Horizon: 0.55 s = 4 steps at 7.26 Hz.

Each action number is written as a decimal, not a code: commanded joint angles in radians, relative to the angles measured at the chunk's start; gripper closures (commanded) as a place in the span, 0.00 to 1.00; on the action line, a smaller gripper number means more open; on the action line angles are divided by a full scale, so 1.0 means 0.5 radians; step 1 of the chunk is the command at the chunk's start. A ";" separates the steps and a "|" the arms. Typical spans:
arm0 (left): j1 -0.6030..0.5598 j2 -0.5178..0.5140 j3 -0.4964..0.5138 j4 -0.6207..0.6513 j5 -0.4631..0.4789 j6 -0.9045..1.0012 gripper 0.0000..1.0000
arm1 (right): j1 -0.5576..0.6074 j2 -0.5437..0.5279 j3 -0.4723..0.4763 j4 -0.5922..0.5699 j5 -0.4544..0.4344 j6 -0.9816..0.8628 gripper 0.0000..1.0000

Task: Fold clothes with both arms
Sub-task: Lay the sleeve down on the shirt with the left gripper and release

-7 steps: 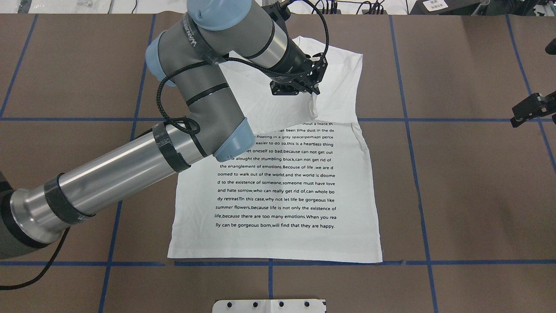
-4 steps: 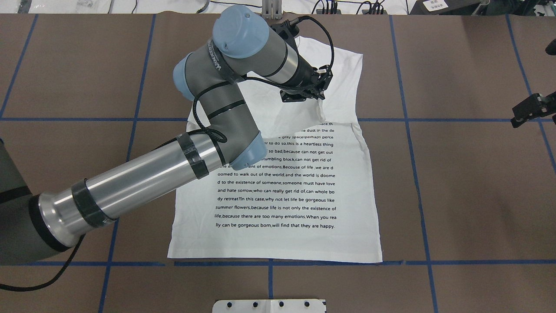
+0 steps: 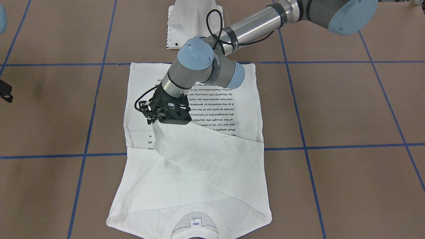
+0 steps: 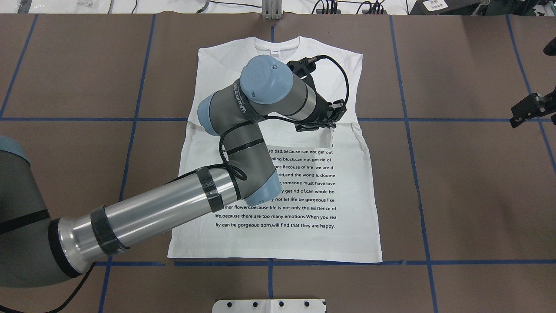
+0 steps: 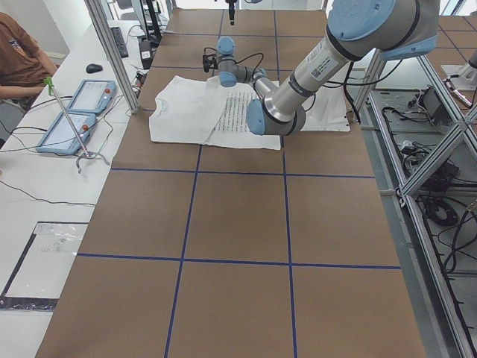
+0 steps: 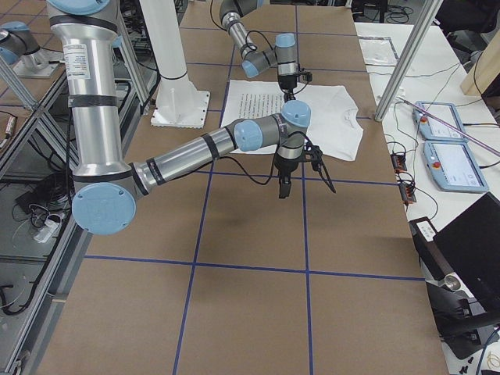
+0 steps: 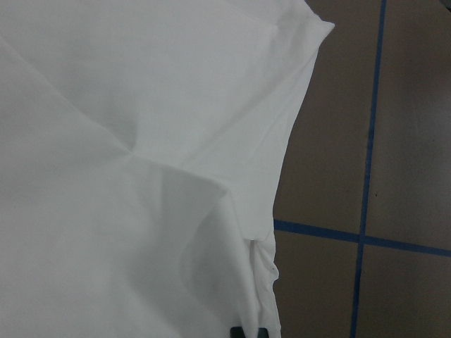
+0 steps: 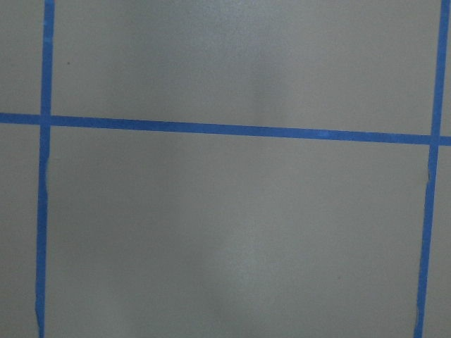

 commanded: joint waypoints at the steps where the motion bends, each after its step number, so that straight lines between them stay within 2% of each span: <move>1: 0.041 -0.005 0.004 0.002 0.014 0.003 0.22 | 0.000 -0.005 -0.008 0.000 0.002 0.000 0.00; 2: 0.108 -0.008 0.004 0.005 0.178 0.003 0.00 | 0.000 -0.002 -0.008 0.000 0.030 0.000 0.00; 4: 0.133 -0.005 -0.011 0.005 0.226 0.021 0.00 | -0.003 0.013 -0.008 0.006 0.067 -0.006 0.00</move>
